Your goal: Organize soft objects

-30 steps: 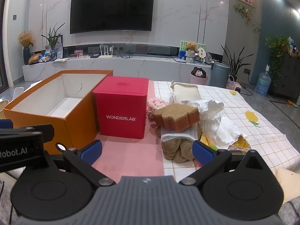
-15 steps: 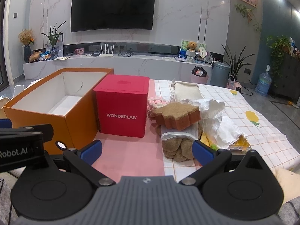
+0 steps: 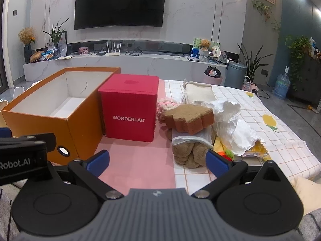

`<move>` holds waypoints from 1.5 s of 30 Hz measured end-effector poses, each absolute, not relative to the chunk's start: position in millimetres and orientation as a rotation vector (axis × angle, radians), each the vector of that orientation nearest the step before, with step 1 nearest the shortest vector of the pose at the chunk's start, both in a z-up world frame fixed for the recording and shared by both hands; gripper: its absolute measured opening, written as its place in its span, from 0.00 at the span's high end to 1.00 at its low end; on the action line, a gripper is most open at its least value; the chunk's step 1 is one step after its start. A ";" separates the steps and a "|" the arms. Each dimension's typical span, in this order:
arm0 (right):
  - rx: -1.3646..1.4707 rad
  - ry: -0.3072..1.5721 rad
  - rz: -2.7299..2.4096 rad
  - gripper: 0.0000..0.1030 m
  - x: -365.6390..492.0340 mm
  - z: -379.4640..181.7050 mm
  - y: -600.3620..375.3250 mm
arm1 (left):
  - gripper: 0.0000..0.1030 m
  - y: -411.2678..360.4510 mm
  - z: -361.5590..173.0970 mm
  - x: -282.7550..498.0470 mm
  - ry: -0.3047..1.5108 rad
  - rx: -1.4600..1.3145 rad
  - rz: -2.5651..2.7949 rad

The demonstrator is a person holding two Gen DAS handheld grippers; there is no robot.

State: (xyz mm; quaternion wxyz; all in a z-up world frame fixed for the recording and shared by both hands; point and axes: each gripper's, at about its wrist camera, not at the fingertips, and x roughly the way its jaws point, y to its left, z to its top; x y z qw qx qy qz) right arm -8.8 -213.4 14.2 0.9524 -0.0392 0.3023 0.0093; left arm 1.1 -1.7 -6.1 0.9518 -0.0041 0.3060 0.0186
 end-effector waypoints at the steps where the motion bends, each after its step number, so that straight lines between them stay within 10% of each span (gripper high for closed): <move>1: -0.080 0.615 0.020 0.03 -9.0 14.2 -213.2 | 0.07 -1.7 -6.1 0.7 0.621 -0.009 0.039; 45: -0.096 0.591 0.023 0.03 -12.8 27.5 -215.2 | 0.07 -3.9 12.0 -3.5 0.581 -0.031 0.004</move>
